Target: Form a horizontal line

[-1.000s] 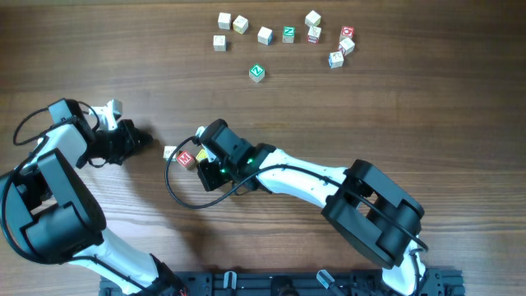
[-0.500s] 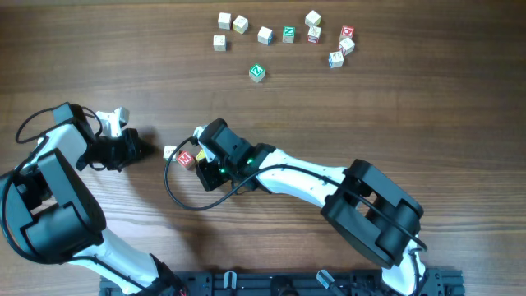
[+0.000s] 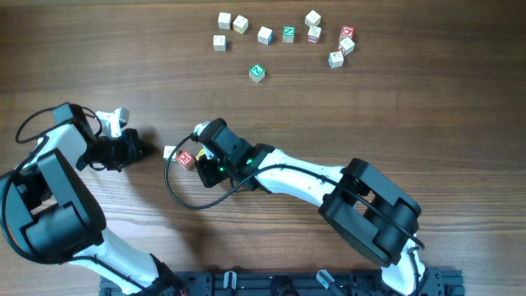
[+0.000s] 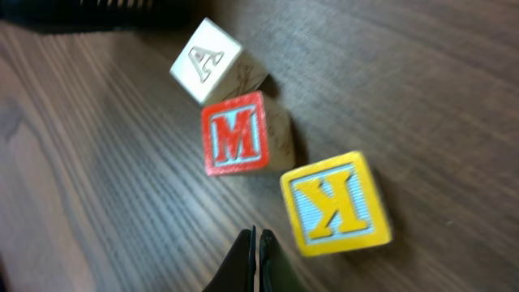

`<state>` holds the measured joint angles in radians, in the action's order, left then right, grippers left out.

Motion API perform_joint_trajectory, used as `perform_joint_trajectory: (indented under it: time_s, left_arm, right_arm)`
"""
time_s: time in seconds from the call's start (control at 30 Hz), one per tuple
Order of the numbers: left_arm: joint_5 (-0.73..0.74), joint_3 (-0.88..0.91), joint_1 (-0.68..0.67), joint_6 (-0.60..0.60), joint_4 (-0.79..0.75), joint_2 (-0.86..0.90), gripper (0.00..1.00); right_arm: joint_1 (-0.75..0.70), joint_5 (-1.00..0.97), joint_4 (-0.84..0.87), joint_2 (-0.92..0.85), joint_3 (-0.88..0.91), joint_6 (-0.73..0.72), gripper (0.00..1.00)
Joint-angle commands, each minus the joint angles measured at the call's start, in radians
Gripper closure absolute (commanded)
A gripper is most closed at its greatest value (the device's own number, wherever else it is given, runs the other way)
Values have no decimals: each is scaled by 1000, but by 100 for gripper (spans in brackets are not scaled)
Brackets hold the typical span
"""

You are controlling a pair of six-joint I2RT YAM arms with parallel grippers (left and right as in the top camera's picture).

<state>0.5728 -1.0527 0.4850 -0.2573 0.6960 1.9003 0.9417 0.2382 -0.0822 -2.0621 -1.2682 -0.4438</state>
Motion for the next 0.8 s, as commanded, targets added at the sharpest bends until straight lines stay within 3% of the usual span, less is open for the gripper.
perform_joint_trajectory:
  time_s: [0.0,0.3,0.5,0.67,0.77]
  left_arm:
    - [-2,6,2,-23,1,19,96]
    - [-2,6,2,-23,1,19,96]
    - [13,6,1,-24,0,19,96]
    - [13,6,1,-24,-8,19,96]
    - [13,6,1,-24,-7,19,96]
  right_arm:
    - [-18,-90,11,-27,-8,-38,95]
    - [-78,-159,-34,-27,-9,-149,95]
    - [-50,-52,-42,23,-10,-49,96]
    - [-17,37,-29,22,-10,-63,95]
    - [-20,42,-32,15,-10,-148,96]
